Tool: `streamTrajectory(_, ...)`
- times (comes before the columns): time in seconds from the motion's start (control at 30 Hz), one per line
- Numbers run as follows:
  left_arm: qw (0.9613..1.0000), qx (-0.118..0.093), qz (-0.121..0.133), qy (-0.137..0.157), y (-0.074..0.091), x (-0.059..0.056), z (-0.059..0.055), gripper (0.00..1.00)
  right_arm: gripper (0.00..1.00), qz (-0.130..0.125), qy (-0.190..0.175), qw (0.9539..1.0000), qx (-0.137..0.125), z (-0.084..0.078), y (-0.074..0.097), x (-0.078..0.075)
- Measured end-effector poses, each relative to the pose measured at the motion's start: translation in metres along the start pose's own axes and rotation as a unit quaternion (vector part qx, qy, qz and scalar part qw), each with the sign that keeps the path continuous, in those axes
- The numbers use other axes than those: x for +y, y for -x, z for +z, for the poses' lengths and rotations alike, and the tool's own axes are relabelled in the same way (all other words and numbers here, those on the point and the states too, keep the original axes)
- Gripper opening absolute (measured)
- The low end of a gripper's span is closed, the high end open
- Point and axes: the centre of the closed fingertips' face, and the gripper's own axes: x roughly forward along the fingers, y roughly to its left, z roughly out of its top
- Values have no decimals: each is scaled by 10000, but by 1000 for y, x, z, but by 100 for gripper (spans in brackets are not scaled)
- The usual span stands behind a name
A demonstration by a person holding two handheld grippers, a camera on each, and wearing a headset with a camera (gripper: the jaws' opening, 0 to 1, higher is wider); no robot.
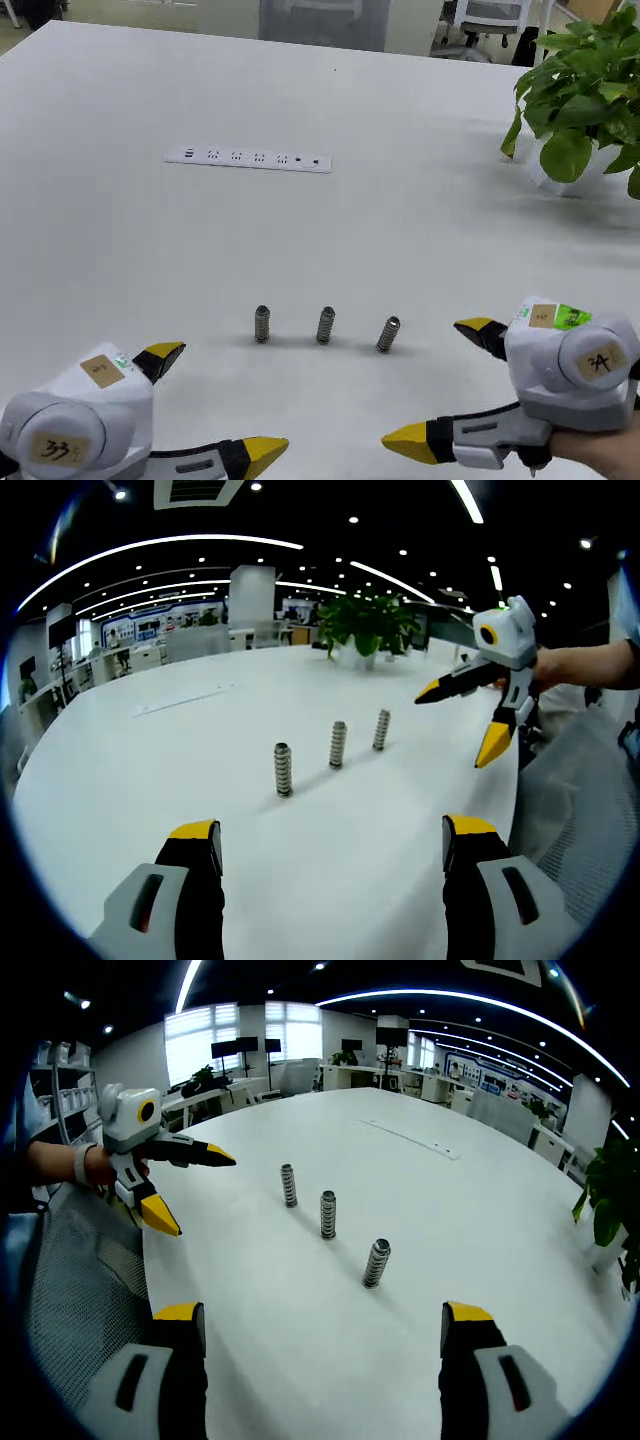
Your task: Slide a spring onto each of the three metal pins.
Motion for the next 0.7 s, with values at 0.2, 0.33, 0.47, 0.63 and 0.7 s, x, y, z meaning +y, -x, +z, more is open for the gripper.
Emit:
streamTrajectory(0.2, 9998, 93, -57, -138, -3, -5, -3, 93, 99, -124, -80, 9995, -277, 5, 13, 9)
streamTrajectory(0.33, 9997, 124, -92, -166, -3, -8, -4, 93, 99, -194, -160, 9991, -337, 3, 19, 8)
streamTrajectory(0.47, 9998, 110, -74, -145, -2, -7, -4, 93, 99, -259, -192, 9988, -356, 1, 20, 9)
streamTrajectory(0.63, 9998, 105, -61, -137, -2, -7, -4, 93, 99, -222, -175, 9989, -382, 1, 18, 13)
streamTrajectory(0.7, 9999, 89, -52, -119, -2, -6, -3, 93, 99, -227, -172, 9989, -381, 1, 17, 14)
